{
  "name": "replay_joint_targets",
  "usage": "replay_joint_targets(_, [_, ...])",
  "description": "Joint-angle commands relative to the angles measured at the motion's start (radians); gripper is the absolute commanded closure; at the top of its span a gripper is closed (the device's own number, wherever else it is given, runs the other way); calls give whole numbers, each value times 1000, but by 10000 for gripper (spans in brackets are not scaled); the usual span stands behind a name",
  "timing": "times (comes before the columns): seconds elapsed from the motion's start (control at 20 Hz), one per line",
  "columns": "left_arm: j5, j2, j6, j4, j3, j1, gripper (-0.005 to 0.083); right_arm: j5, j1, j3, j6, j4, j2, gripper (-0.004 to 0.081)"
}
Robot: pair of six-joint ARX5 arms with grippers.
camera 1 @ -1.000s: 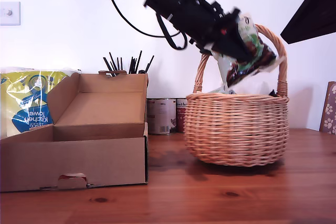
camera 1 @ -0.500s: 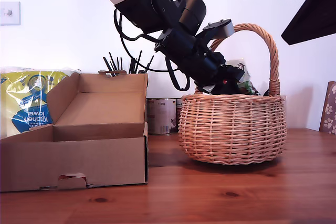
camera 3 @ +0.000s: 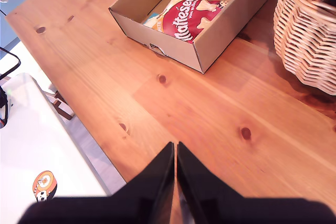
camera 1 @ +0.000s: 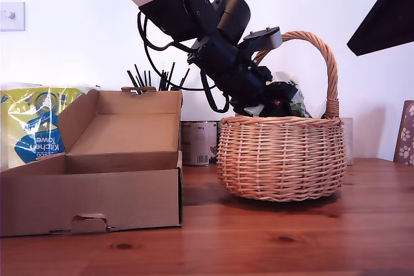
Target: Move the bags of Easter eggs from the cardboard box on the left into the woven basket on the right side.
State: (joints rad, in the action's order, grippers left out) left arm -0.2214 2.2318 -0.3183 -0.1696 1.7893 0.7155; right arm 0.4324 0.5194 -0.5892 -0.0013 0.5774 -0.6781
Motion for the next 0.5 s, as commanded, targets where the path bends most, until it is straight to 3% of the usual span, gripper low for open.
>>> replay_joint_targets(0.0, [22, 30, 5, -20, -5, 0, 274, 3, 4, -9, -4, -3, 1, 783])
replay_joint_targets(0.15, [55, 29, 14, -101, 8, -6, 330, 3, 4, -9, -3, -3, 1, 783])
replay_joint_targets(0.3, [55, 29, 40, -136, 12, -9, 451, 3, 4, -9, -3, -3, 1, 783])
replay_joint_targets(0.45, [46, 28, 40, -142, 21, -6, 447, 3, 4, -9, -4, -3, 1, 783])
